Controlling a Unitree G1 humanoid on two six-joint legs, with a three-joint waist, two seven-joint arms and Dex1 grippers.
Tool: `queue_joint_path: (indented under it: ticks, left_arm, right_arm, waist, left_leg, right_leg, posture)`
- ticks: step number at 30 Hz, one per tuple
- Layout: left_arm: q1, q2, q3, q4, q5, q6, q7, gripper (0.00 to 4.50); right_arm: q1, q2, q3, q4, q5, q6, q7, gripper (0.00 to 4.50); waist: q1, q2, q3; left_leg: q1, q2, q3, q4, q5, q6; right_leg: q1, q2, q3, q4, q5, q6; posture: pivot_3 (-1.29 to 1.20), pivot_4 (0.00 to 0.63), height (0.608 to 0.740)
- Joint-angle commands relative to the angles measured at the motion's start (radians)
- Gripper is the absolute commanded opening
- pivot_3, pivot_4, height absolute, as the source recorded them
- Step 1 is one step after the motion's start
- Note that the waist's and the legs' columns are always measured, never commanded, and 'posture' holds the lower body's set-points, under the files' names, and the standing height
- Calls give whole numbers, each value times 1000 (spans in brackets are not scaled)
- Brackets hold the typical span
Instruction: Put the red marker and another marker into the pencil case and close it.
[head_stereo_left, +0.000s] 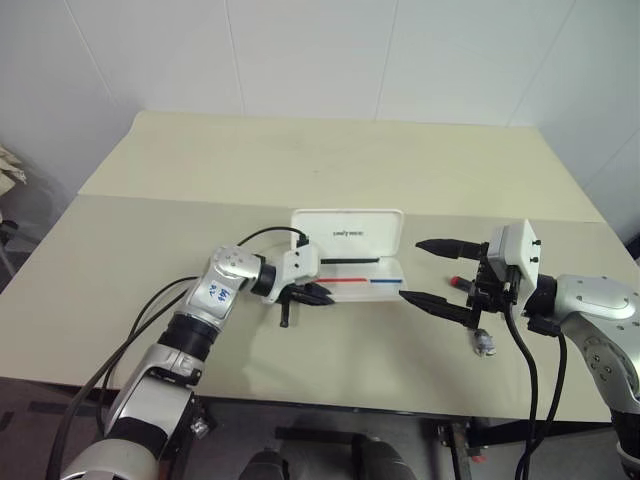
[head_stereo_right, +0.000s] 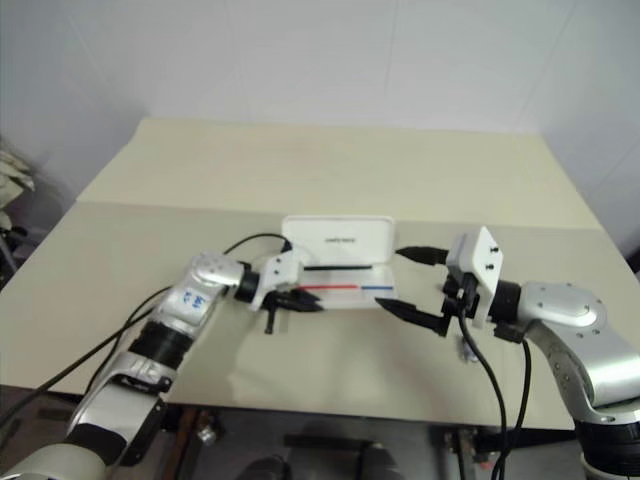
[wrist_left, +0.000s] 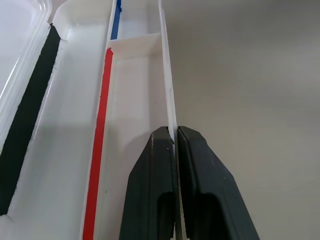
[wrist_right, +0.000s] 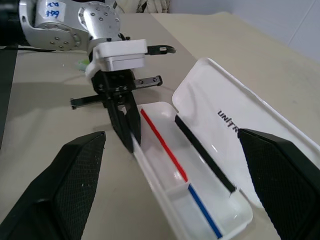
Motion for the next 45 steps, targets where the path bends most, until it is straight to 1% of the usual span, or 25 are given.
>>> queue_joint_path:
  ticks: [1,7,17,20,24,27,32,35,36,39,42,44,45]
  left_arm:
    - [35,-6,-41,-120,-20,38,-9,44]
    - [63,7,-72,-185,-19,96,-1,44]
    - [65,36,-89,-154,-6,91,14,44]
    - [64,28,-80,-159,-28,101,13,812]
    - [60,20,-70,-196,-94,130,-36,2066]
    - [56,27,-65,-223,-130,152,-54,2066]
    - [42,44,-61,-234,-159,136,-85,2066]
    - [30,39,-19,-229,-202,157,-77,2066]
    - [31,40,-5,-225,-213,125,-81,2066]
    - [41,64,39,-197,-232,72,-88,2651]
    - [47,95,74,-146,-238,-3,-100,3652]
    - [48,109,113,-129,-271,-47,-123,4293]
    - [49,122,133,-131,-297,-41,-143,4469]
  right_arm:
    - [14,-18,-44,-27,14,-1,0,4500]
    - [30,-16,-49,-39,21,2,-5,4500]
    - [37,-11,-53,-47,29,1,-19,4500]
    - [36,-9,-52,-47,29,0,-23,4500]
    - [33,-3,-44,-43,25,-3,-29,4500]
    - [27,1,-38,-40,25,-4,-31,4500]
    - [18,14,-29,-21,20,-15,-28,4500]
    - [31,-12,-41,5,18,-15,6,4500]
    - [26,-31,-53,35,11,-15,21,4500]
    - [-27,-91,-96,211,-31,-57,62,4500]
    - [-73,-127,-94,352,-68,-105,105,4500]
    - [-101,-146,-78,454,-103,-147,146,4500]
    - [-119,-156,-68,514,-125,-171,170,4500]
  waist:
    - [0,0,0]
    - [-1,0,0]
    - [-3,0,0]
    - [-3,0,0]
    - [-2,0,0]
    - [-2,0,0]
    - [-3,0,0]
    - [-3,0,0]
    - [-3,0,0]
    - [-3,0,0]
    - [-4,0,0]
    - [-6,0,0]
    - [-6,0,0]
  left_leg:
    - [0,0,0,0,0,0]
    - [2,0,0,1,0,0]
    - [2,0,0,1,0,0]
    - [2,0,0,1,0,0]
    - [2,0,0,1,0,0]
    - [2,0,0,1,0,0]
    - [2,0,0,1,0,0]
    - [2,0,0,2,0,0]
    - [2,0,0,2,0,0]
    - [2,0,1,2,0,0]
    - [3,0,2,2,0,0]
    - [4,1,2,1,0,0]
    - [4,1,2,0,0,0]
  right_leg:
    - [0,0,0,0,0,0]
    - [0,0,0,-1,0,0]
    - [1,1,1,-1,0,-1]
    - [1,1,1,-1,0,-1]
    - [1,0,1,-1,0,-1]
    - [1,0,0,-1,0,0]
    - [0,1,0,-1,0,-1]
    - [1,0,0,-1,0,-1]
    - [1,0,0,-1,0,-1]
    - [1,0,1,-1,0,0]
    - [1,0,1,-1,0,0]
    - [1,0,1,-1,-1,-1]
    - [1,1,1,-1,-1,-2]
  posture:
    - [0,150,740]
    - [0,150,740]
    - [0,150,740]
    - [0,150,740]
    - [0,150,740]
    - [0,150,740]
    - [0,150,740]
    - [0,150,740]
    - [0,150,740]
    - [0,150,740]
    - [0,150,740]
    - [0,150,740]
    - [0,150,740]
